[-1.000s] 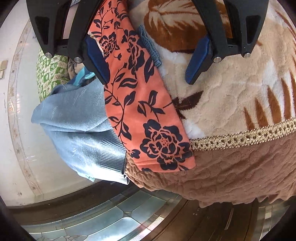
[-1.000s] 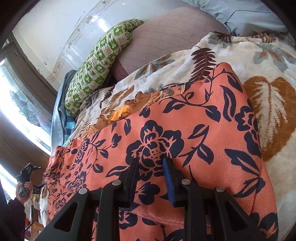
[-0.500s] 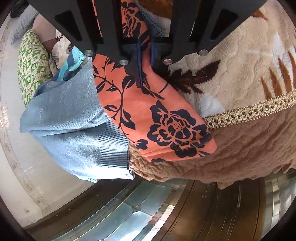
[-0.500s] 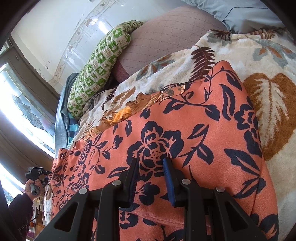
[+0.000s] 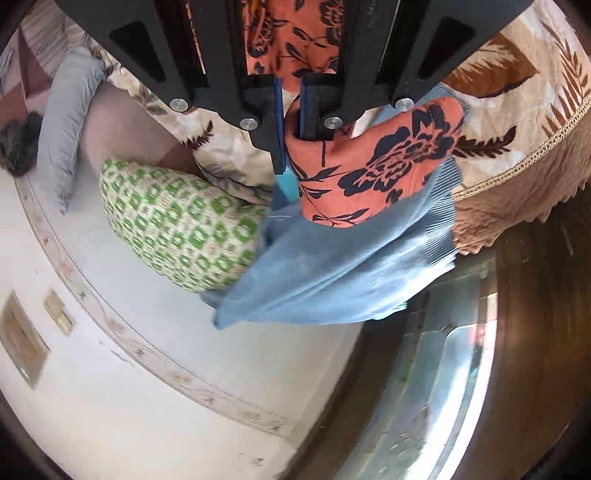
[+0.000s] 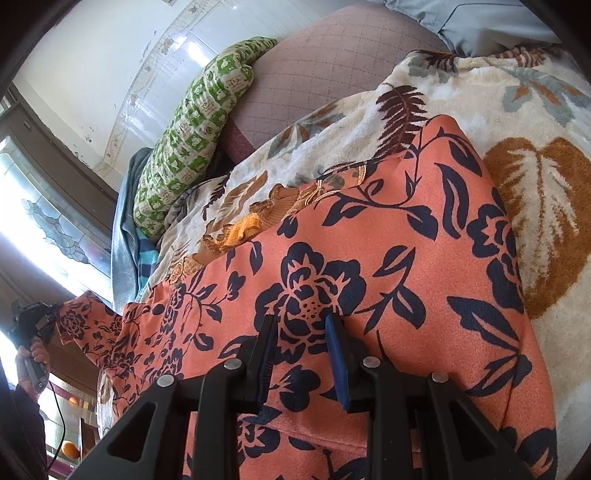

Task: Fold small clothes

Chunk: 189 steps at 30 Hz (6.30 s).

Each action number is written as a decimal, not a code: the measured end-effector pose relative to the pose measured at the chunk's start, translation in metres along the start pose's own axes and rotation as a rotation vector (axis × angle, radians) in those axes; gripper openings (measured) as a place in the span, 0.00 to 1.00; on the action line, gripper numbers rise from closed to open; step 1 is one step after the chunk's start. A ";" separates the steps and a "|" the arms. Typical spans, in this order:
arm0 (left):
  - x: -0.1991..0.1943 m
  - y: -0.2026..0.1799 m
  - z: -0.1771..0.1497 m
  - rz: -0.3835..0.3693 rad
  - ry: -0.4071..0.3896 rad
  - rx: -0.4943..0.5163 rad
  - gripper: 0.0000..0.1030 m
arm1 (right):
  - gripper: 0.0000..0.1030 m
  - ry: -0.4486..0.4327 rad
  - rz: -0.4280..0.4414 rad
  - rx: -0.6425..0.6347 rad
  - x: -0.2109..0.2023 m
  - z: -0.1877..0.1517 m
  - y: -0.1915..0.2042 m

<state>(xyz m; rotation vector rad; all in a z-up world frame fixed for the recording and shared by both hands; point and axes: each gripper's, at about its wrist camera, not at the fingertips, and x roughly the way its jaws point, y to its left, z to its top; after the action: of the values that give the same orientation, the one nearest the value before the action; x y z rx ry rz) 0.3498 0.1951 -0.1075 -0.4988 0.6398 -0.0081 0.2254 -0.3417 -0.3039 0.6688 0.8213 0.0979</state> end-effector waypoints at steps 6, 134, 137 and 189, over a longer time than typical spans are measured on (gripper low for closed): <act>-0.009 -0.123 -0.046 -0.125 0.025 0.218 0.06 | 0.30 -0.111 0.119 0.153 -0.052 0.027 -0.002; -0.041 0.008 -0.239 0.248 0.222 0.315 0.99 | 0.66 -0.001 -0.250 -0.160 -0.174 -0.080 0.022; -0.067 0.016 -0.261 0.274 0.247 0.381 0.99 | 0.66 0.029 -0.256 -0.170 -0.184 -0.094 0.025; -0.099 0.077 -0.364 0.074 0.765 0.230 0.14 | 0.50 0.400 -0.378 -0.001 -0.199 -0.217 -0.006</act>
<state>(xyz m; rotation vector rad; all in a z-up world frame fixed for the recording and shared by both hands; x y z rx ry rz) 0.0500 0.1170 -0.3360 -0.2351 1.3878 -0.2080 -0.0654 -0.3007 -0.2854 0.4876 1.3196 -0.1152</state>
